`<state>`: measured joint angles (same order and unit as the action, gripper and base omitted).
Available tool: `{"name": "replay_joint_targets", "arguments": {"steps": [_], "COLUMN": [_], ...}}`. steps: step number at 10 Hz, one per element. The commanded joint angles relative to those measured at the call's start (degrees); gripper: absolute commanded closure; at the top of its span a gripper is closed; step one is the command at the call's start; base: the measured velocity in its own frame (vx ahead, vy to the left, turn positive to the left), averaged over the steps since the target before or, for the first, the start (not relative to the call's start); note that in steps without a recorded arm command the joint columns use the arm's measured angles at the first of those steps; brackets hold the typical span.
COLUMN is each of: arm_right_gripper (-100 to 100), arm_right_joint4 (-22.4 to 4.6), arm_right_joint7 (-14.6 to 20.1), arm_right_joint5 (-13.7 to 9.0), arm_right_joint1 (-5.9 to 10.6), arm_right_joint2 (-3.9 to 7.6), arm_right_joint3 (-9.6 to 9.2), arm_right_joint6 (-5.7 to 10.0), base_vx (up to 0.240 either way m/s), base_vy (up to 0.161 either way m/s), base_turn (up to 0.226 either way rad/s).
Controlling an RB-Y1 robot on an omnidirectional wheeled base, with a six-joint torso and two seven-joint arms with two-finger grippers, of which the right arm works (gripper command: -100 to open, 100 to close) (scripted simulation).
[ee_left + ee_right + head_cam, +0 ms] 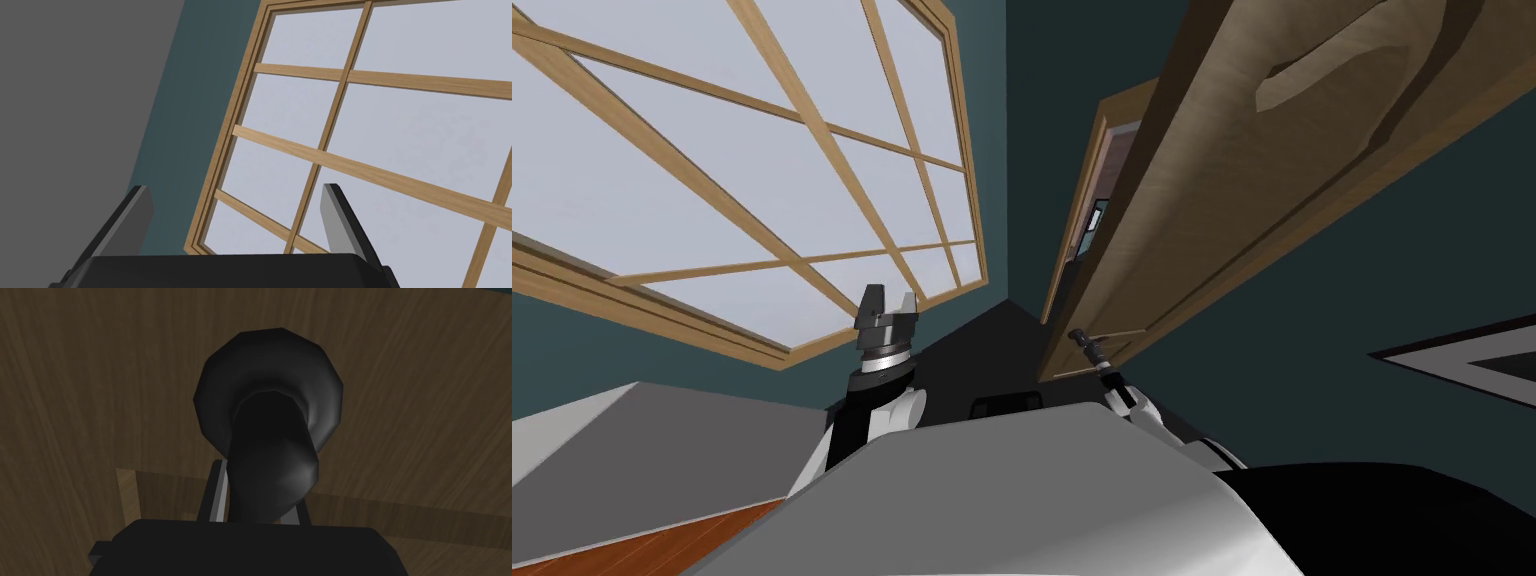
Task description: Pull the door open
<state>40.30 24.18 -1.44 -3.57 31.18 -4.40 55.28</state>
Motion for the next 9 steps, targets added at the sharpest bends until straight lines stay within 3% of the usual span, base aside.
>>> {"name": "replay_joint_targets", "arguments": {"steps": [1, 9], "arm_right_gripper": [100, 100], "arm_right_joint4": [0.0, -1.8], "arm_right_joint7": [0.0, 2.5], "arm_right_joint5": [0.0, 0.4], "arm_right_joint1": [0.00, -3.64], "arm_right_joint2": [0.00, 2.93], "arm_right_joint3": [0.00, -1.46], "arm_right_joint6": [0.00, 7.52], "base_vx": [-0.072, -0.183], "base_vy": [-0.035, -0.079], "base_turn": [0.026, 0.156]}}
